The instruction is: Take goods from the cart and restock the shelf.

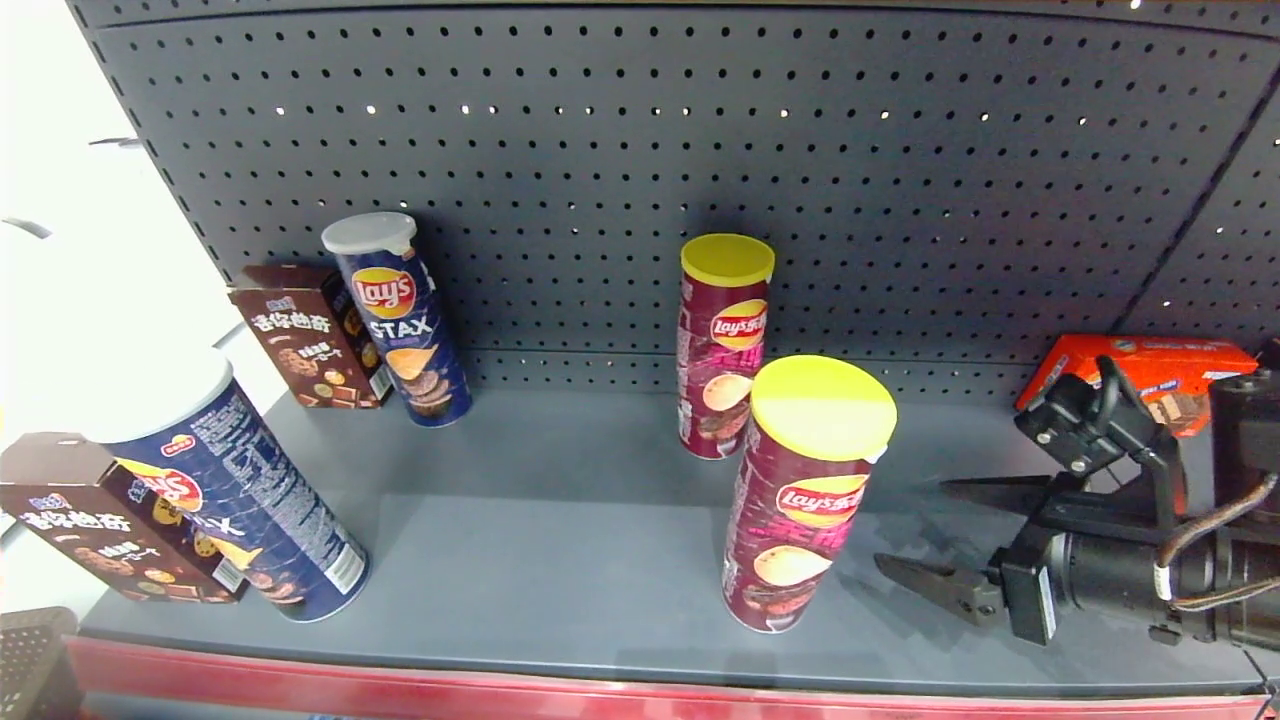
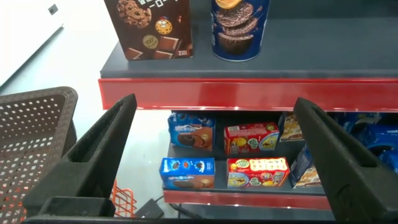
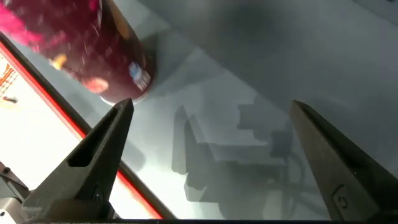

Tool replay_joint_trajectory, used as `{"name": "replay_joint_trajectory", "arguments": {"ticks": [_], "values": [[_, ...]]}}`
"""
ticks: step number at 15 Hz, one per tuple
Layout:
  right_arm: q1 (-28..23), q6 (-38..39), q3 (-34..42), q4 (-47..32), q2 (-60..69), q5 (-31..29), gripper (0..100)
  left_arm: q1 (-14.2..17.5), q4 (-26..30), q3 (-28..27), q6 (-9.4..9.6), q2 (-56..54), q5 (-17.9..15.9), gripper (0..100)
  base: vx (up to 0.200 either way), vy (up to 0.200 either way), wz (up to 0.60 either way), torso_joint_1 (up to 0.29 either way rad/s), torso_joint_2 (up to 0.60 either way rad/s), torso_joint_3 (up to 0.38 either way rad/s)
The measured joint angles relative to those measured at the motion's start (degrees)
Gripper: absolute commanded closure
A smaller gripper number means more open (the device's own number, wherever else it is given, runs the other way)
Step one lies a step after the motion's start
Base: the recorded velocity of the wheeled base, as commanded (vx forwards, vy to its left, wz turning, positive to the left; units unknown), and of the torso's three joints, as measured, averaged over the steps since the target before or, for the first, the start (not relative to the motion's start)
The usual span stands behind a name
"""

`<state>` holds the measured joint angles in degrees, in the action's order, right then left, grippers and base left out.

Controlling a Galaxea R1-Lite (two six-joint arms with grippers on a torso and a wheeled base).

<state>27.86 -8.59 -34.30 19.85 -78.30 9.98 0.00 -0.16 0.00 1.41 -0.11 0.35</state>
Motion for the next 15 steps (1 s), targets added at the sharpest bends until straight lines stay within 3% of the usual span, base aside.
{"name": "replay_joint_trajectory", "arguments": {"ticks": [15], "values": [[5.0, -0.1, -2.9, 1.1, -7.4, -0.1, 0, 0.0, 0.0, 0.0, -0.20, 0.0, 0.0, 0, 0.000, 0.000, 0.00, 0.000, 0.00, 0.000]]}}
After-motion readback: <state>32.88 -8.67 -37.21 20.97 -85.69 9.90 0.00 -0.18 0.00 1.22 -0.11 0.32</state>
